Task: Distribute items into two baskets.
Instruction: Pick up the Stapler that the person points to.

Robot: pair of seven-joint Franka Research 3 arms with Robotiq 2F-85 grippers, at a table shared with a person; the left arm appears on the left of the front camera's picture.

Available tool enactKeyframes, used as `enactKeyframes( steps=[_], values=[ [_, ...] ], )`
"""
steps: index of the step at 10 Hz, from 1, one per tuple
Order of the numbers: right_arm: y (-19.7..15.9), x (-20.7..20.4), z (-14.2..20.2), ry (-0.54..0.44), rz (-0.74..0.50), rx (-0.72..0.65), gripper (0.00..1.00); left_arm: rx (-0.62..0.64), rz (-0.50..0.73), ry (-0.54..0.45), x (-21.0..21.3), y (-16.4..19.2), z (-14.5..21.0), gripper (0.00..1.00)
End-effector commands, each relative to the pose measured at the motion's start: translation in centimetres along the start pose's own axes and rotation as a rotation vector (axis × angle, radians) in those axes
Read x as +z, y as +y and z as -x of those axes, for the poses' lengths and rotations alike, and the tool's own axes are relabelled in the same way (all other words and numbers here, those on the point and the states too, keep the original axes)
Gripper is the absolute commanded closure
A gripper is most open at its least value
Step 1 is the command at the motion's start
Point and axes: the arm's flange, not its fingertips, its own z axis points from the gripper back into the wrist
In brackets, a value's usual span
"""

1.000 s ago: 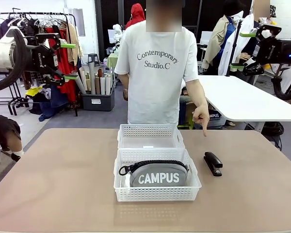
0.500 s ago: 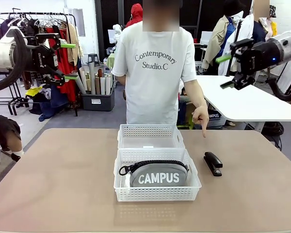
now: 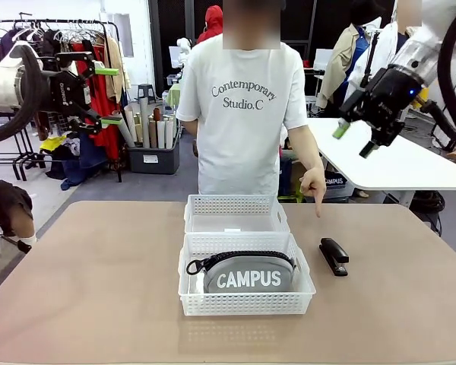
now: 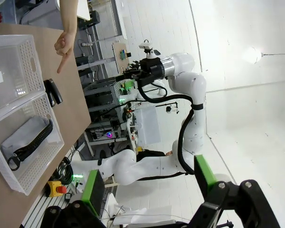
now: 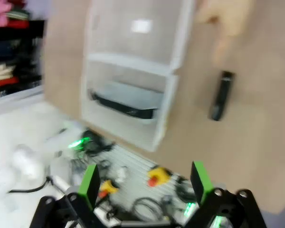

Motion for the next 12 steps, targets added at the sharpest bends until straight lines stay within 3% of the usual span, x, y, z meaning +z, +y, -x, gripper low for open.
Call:
enactKeyframes(
  steps=[1,3,10,12],
  values=[
    [-0.2,-1.8,-0.9,0.025,0.177,-0.036,0.00,0.006,0.005,0.006,0.1,-0.2,0.0,0.00],
    [-1.2,-3.0,-1.4,0.050,0.273,0.010,0.00,0.006,0.005,0.006,0.1,-0.2,0.0,0.00],
    [-2.1,-3.6,-1.5,0.061,0.252,0.032,0.00,0.006,0.005,0.006,0.1,-0.2,0.0,0.00],
    [-2.9,-7.1,0.3,-0.017,0.349,0.004,0.00,0.006,0.005,0.006,0.1,-0.2,0.0,0.00]
  ],
)
